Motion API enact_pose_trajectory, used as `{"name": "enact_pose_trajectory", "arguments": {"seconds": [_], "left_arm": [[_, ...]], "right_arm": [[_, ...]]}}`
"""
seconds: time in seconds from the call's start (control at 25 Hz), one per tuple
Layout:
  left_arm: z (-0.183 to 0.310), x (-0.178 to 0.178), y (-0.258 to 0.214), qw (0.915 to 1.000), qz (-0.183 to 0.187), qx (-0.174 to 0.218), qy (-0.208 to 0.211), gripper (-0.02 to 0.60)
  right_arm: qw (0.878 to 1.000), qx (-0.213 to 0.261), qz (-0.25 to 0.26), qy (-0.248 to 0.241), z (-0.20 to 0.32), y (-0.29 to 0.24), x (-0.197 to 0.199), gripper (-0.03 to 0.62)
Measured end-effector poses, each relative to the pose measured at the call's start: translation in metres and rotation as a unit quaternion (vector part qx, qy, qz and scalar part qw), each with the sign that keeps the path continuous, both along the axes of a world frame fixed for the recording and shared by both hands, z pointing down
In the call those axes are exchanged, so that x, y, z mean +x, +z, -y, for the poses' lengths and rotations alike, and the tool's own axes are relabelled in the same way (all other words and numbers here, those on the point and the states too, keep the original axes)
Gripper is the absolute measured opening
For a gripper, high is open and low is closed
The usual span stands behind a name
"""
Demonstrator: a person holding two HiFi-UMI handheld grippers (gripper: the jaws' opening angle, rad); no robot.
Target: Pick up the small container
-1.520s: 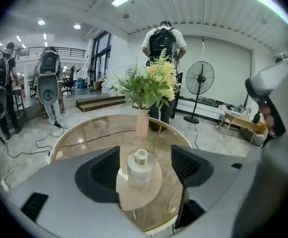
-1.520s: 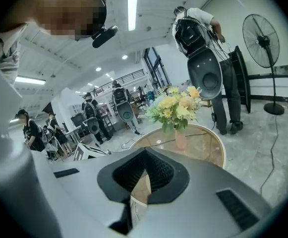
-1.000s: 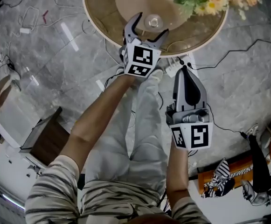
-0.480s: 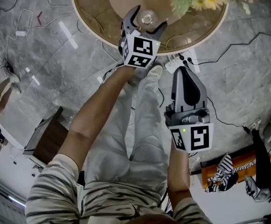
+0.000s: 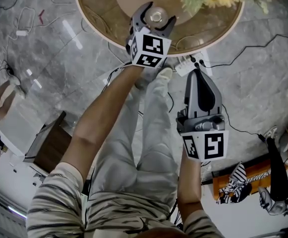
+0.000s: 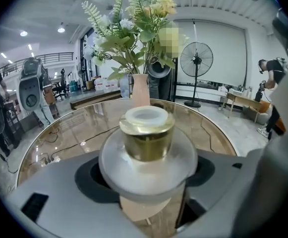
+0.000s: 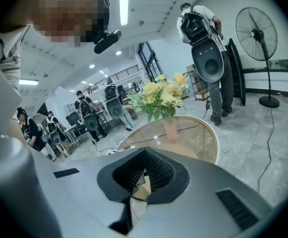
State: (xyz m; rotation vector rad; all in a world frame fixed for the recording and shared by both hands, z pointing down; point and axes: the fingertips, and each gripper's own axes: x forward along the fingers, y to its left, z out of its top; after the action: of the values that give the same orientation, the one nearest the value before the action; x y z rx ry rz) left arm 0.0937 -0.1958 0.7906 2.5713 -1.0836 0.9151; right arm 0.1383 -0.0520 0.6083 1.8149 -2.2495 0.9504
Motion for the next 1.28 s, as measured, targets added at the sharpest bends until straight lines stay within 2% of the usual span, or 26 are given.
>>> {"name": "enact_pose_trajectory", "arguments": {"seconds": [0.24,0.56,0.92,1.28], "left_arm": [[-0.004,-0.002,-0.014,0.9999,-0.01,-0.009,0.0,0.33],[-0.01,-0.014,-0.069,0.9989,-0.039,-0.012,-0.02,0.33],[-0.018,-0.05,-0.153,0.9965,-0.069,0.009,-0.045,0.33],[-0.042,-0.096,-0.254,0.9953,-0.077,0.018,-0.056,0.33]], "right_arm": [[1.0,0.007,-0.005,0.0,-0.001,-0.008,0.001,0.003],[0.999,0.029,-0.019,0.011,-0.002,-0.044,-0.001,0.008],[0.997,0.057,-0.04,0.023,-0.007,-0.098,-0.018,0.008],[0.995,0.078,-0.051,0.032,-0.016,-0.173,-0.044,0.008]]}}
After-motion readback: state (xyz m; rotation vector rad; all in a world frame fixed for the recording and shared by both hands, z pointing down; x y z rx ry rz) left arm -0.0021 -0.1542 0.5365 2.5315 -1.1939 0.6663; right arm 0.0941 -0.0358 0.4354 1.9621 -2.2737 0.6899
